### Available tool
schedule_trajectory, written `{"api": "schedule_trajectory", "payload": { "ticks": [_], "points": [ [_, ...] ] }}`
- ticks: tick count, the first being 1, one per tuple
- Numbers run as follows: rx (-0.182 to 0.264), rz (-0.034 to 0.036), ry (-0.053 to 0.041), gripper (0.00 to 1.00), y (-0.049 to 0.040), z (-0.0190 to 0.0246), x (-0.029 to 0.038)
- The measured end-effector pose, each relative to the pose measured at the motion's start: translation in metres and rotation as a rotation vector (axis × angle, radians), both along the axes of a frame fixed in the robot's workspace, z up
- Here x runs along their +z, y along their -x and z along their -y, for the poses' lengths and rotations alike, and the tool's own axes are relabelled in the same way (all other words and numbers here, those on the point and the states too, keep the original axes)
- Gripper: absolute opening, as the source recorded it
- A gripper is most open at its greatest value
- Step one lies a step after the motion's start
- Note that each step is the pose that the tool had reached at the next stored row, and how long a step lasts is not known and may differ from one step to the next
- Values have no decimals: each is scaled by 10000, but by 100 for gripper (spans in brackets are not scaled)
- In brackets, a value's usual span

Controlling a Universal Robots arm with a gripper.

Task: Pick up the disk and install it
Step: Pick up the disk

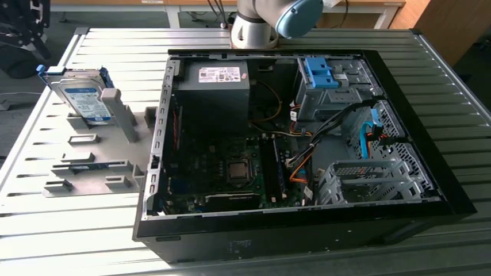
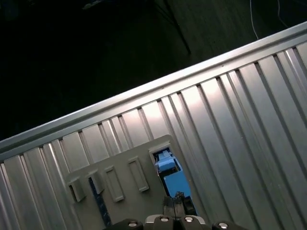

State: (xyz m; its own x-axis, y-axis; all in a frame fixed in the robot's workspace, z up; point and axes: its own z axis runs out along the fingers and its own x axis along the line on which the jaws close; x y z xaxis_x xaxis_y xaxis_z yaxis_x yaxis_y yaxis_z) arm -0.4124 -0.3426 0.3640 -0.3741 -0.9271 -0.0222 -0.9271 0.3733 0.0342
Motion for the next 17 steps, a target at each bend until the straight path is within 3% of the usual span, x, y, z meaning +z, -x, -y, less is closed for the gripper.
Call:
{"api": "schedule_trajectory", "payload": {
  "ticks": [4, 11, 13, 16, 17],
  "points": [
    [533, 7, -37, 11, 0, -3, -19],
    [608, 18, -78, 11, 39, -6, -83],
    [608, 18, -78, 23, 39, -6, -85],
    [694, 24, -80, 29, 40, -12, -104],
    [780, 27, -79, 35, 40, -16, -117]
  ]
}}
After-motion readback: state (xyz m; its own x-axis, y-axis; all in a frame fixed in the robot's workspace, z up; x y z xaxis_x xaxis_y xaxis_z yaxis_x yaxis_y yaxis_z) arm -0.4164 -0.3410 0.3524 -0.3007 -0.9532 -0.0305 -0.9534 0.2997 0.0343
